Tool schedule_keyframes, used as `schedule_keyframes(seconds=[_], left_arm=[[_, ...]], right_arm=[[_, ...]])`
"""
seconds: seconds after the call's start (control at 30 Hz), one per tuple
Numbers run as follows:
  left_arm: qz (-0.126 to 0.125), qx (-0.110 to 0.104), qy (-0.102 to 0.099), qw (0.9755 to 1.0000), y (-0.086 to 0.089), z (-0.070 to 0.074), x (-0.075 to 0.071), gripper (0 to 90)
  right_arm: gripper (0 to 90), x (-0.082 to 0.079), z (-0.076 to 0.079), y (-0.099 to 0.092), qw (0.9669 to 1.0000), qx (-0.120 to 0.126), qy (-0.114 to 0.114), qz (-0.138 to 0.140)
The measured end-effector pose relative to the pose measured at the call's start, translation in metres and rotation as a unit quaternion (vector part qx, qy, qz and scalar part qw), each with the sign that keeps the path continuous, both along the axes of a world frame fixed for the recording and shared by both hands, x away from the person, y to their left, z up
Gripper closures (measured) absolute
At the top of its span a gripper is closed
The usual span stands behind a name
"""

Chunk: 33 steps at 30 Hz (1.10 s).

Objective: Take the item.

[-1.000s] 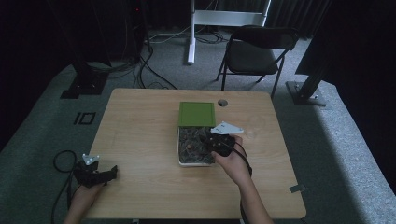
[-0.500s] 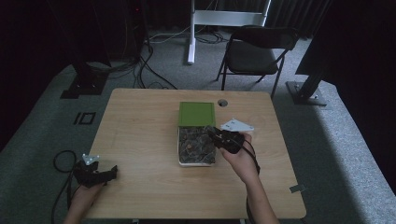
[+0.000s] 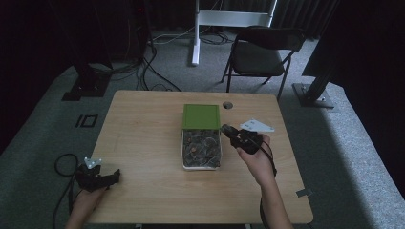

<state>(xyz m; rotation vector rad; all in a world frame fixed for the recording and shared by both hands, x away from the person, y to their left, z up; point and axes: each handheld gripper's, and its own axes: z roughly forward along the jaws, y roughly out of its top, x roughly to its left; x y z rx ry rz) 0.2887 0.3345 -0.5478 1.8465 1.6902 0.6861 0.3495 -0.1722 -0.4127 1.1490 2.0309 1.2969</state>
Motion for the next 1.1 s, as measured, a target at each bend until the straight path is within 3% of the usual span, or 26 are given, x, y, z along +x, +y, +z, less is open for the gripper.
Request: schedule_keyframes(seconds=[0.5,0.87,1.1], left_arm=[[0.0,0.0,0.0,1.0,0.0,0.0,0.0,0.3],[0.0,0.0,0.0,1.0,0.0,0.0,0.0,0.3],[0.0,0.0,0.0,1.0,0.0,0.0,0.0,0.3]], right_arm=[[77.9,0.01,0.006,-0.049,0.9979,0.012,-0.01,-0.062],[77.9,0.022,0.004,-0.083,0.9926,-0.003,-0.014,-0.12],[77.9,0.03,-0.002,-0.093,0.9889,-0.005,-0.012,-0.148]])
